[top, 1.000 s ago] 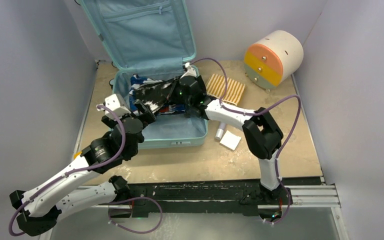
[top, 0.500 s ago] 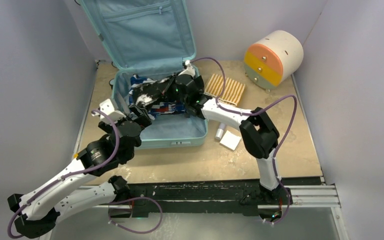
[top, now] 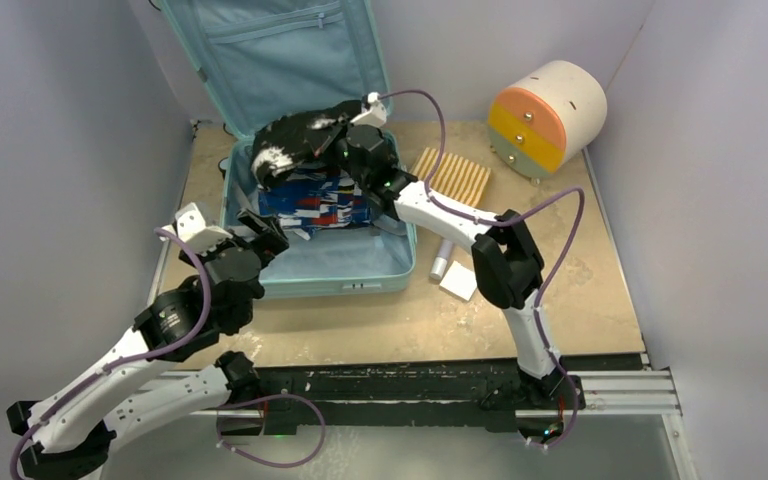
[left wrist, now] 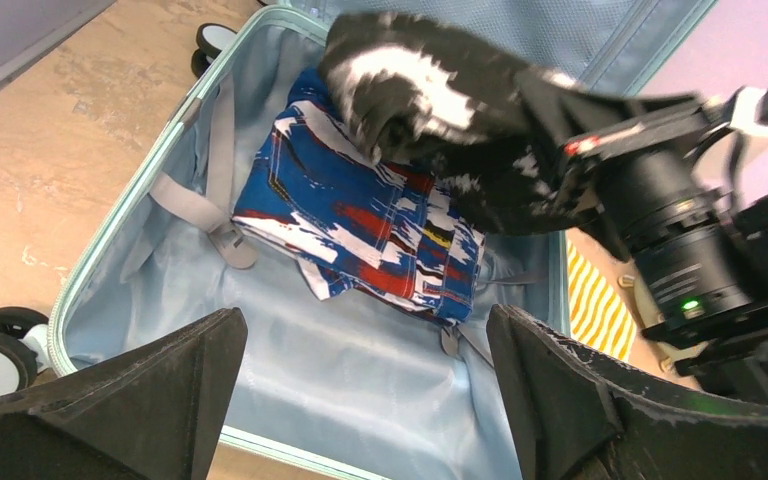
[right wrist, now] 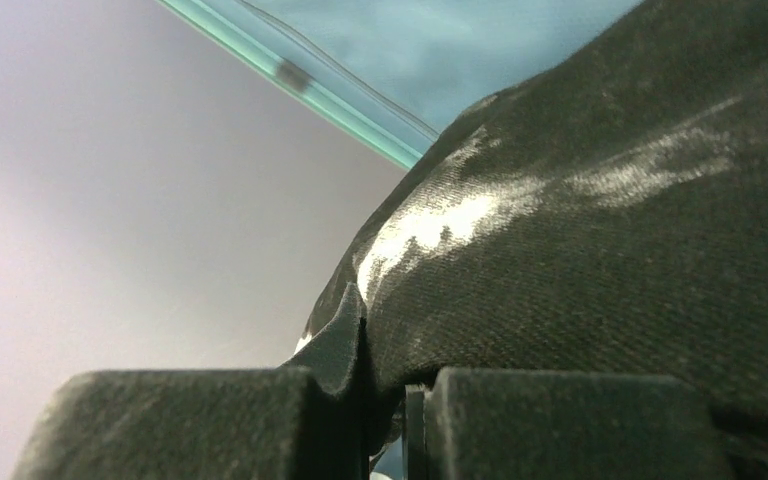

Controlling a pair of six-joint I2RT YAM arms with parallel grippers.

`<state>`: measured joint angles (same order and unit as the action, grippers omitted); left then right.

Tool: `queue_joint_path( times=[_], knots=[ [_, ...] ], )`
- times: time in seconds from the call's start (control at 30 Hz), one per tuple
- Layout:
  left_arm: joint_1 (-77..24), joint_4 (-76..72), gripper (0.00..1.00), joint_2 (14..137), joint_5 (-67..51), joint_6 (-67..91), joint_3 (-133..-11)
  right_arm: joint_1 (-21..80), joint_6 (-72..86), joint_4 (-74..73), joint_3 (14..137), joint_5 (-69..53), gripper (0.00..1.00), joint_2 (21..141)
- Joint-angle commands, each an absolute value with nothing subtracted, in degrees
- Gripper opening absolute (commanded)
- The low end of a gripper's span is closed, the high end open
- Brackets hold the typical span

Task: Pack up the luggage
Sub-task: Place the clothes in the luggage.

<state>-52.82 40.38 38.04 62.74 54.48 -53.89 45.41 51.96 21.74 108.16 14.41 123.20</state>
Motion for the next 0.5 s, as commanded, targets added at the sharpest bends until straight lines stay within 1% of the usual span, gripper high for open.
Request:
queue_joint_path(
  times=[0.0, 0.17, 0.47],
  knots=[
    [-52.5, 40.6, 0.96, 36.7, 64.1, 55.4, -52.9, 46.4, 55.4, 30.6, 100.6, 15.9, 0.0, 121.3],
    [-52.5, 40.6, 0.96, 37.3, 63.9, 55.5, -52.7, 49.4, 56.5, 31.1, 95.7, 16.0, 0.0, 122.3],
    [-52.5, 41.8, 0.96, 37.8, 62.7, 57.3, -52.2, 52.5, 66.0, 29.8, 88.3, 14.6, 0.0, 122.0]
  ],
)
